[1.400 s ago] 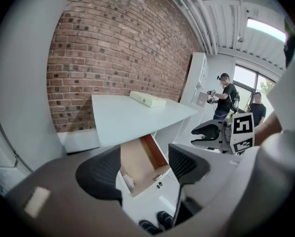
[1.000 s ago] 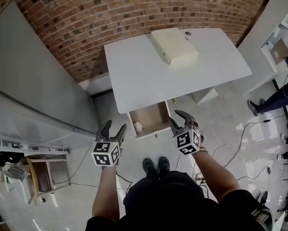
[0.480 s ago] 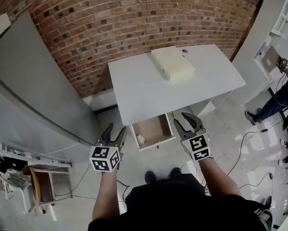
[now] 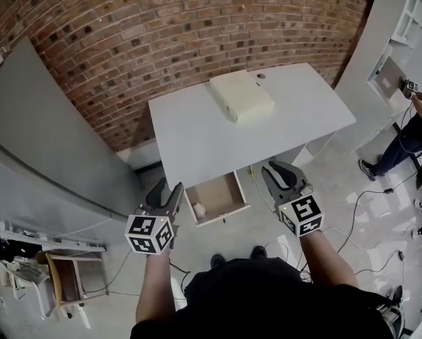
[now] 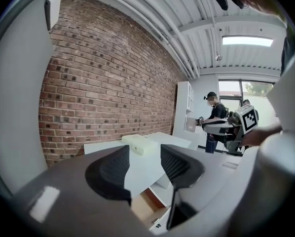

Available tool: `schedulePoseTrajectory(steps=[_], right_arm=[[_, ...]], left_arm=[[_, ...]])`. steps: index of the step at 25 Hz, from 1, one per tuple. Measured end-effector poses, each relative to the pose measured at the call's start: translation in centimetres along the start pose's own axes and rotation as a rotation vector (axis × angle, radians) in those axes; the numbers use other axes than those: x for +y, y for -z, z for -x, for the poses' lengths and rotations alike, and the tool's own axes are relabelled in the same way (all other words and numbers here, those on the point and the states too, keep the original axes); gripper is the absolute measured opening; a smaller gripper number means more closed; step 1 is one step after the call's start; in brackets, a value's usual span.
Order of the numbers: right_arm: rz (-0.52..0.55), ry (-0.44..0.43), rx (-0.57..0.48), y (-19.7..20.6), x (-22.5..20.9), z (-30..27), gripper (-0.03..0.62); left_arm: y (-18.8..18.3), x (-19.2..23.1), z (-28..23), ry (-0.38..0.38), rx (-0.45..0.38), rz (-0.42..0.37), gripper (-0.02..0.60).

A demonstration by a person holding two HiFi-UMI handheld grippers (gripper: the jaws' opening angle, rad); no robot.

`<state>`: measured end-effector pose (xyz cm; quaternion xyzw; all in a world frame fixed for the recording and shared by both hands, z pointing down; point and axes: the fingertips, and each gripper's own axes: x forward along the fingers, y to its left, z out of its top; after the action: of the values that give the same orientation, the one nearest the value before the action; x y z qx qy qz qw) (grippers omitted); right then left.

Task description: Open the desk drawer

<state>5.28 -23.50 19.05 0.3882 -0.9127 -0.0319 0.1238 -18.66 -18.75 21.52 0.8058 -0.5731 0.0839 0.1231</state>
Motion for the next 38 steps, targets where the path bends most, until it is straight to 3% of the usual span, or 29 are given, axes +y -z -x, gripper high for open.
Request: schedulePoseTrajectory(steps=[17, 22, 38], right_arm=[[-0.071, -0.082, -0.068, -0.3, -6.3, 3.1, 0.015], [-0.069, -0.077, -0.083, -0.5, -6.9, 3.6, 0.014], [-0.066, -0.092, -0.073, -0.4, -6.3, 4.3, 0.012]], left_arm=[[-3.2, -7.1, -4.8, 0.030, -0.024, -0.037, 0.099], [-3.3, -7.7, -5.1, 0.035, -0.027, -0.040, 0.051], [-3.4, -7.5, -4.2, 0.016, -0.020, -0.051, 0.031]])
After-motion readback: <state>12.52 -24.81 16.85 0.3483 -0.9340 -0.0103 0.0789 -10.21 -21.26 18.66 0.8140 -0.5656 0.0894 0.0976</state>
